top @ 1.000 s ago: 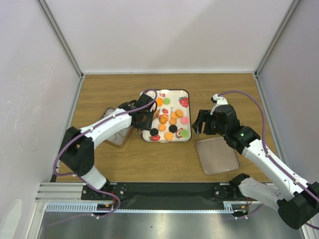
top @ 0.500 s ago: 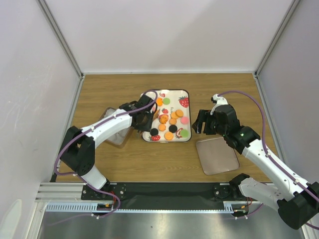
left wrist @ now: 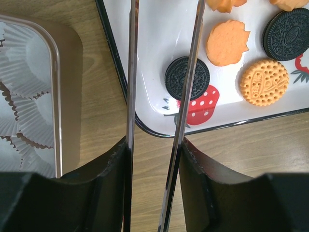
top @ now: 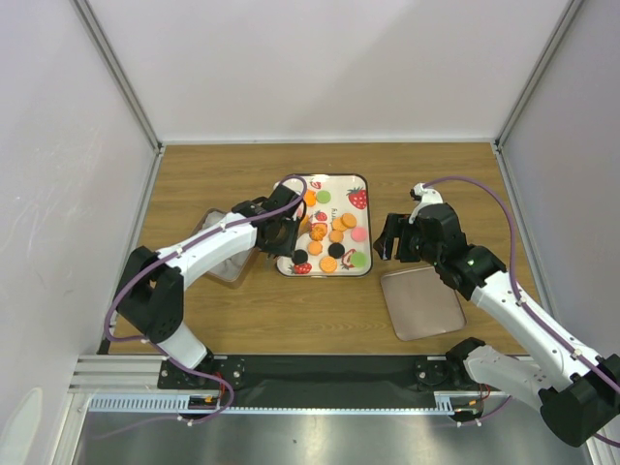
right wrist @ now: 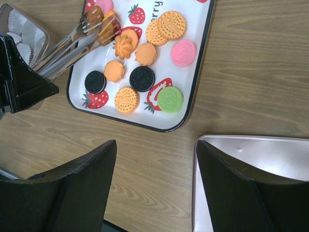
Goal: Pack the cookies
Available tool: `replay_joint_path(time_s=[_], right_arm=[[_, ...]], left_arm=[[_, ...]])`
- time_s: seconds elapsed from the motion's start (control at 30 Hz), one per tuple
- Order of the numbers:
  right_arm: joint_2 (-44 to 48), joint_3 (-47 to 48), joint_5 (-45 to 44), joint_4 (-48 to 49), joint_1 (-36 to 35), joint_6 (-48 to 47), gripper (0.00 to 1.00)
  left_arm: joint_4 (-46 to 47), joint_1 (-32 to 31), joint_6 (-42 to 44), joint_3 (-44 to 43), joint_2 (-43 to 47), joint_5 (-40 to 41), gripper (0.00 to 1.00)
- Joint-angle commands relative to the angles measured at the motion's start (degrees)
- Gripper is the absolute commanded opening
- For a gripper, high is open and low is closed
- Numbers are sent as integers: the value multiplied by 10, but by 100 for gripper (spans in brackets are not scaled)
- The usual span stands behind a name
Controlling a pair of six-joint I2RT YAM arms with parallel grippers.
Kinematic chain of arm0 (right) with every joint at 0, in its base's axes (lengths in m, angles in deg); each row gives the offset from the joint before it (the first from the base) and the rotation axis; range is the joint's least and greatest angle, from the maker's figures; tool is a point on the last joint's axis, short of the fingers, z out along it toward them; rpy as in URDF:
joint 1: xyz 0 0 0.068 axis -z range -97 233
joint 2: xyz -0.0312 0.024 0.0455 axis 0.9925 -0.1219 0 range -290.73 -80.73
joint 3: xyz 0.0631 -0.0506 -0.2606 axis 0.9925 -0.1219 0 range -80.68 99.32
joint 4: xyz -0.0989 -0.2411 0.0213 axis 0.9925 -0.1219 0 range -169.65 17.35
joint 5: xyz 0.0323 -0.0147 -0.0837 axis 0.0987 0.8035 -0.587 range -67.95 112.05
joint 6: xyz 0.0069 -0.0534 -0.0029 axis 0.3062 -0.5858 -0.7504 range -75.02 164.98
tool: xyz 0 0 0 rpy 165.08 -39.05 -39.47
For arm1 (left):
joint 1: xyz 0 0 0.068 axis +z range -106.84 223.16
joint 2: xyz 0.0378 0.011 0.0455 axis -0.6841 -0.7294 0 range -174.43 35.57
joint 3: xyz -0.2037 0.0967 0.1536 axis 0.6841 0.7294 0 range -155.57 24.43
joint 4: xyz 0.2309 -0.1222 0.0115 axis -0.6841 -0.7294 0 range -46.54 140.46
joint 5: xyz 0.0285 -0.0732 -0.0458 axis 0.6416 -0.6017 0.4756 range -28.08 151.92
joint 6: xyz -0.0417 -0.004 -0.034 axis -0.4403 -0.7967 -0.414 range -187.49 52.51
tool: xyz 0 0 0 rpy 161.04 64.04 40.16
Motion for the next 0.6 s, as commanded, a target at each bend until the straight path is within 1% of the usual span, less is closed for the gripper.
replay_joint_path(time_s=[0.0,0.37,0.57], right_arm=[[11,0,3,11,3,-10,73],[11,-1,4,12,3,-10,73],[11,-1,4,13,2,-10,73]], left_arm=[[-6,-8,1,-2,31,2,47],[-10,-9,6,1,18,2,47],[-14,-8,9,-11,4,9,47]])
